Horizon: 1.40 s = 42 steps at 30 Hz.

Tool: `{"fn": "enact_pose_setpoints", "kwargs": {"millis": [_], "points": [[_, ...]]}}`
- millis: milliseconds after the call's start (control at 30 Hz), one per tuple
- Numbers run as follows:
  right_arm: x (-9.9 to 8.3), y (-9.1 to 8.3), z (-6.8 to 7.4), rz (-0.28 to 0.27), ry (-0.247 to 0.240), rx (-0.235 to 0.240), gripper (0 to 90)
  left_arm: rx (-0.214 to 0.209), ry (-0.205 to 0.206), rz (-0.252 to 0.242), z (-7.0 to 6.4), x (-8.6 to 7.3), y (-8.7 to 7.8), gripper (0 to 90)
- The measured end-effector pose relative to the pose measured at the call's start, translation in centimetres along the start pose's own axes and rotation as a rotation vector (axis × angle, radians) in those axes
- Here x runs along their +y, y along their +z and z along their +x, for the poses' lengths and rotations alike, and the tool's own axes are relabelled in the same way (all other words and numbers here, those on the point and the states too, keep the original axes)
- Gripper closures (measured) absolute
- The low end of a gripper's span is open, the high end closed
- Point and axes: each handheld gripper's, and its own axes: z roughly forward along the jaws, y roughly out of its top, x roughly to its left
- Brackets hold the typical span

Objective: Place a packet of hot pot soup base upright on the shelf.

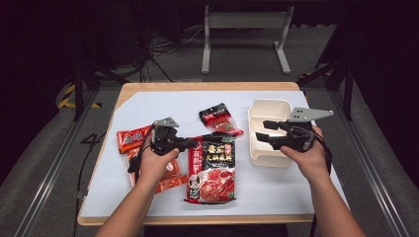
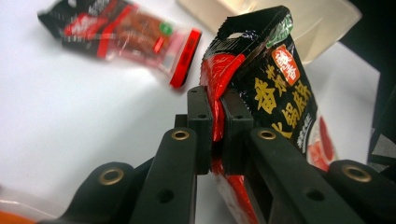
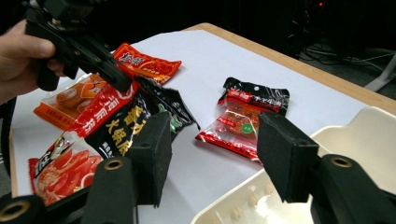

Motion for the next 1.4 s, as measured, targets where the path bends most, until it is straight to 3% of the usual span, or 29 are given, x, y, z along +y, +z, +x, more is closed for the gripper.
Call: {"fn": "enact_pose_setpoints", "kwargs": {"millis": [400,500,933,1100,1233,1400], "points": [[0.5,-0.1,0.7,0.010,0.004,0.021,47.1,-0.011,0.064,-0.113,-1.7,0.8,-2.3,85.6],[0.6,-0.1,0.9,0.016,0.002,0.029,51.4,-0.006,0.080,-0.137,-2.2,1.0,-2.8,85.6],[1.0,0.4,1.9,0.030,0.011,0.092,49.8,0.065,0.150,-0.233,-4.1,1.5,-4.7,85.4],[1.1,1.0,2.5,0.040,0.014,0.118,47.9,0.050,0.147,-0.255,-4.5,1.5,-5.0,85.4],[1.1,2.0,3.3,0.065,0.004,0.128,43.3,0.042,0.168,-0.275,-4.9,1.6,-5.3,85.4],[0.9,3.2,3.9,0.069,0.010,0.171,42.9,0.024,0.172,-0.296,-5.4,1.6,-5.4,85.3]]}}
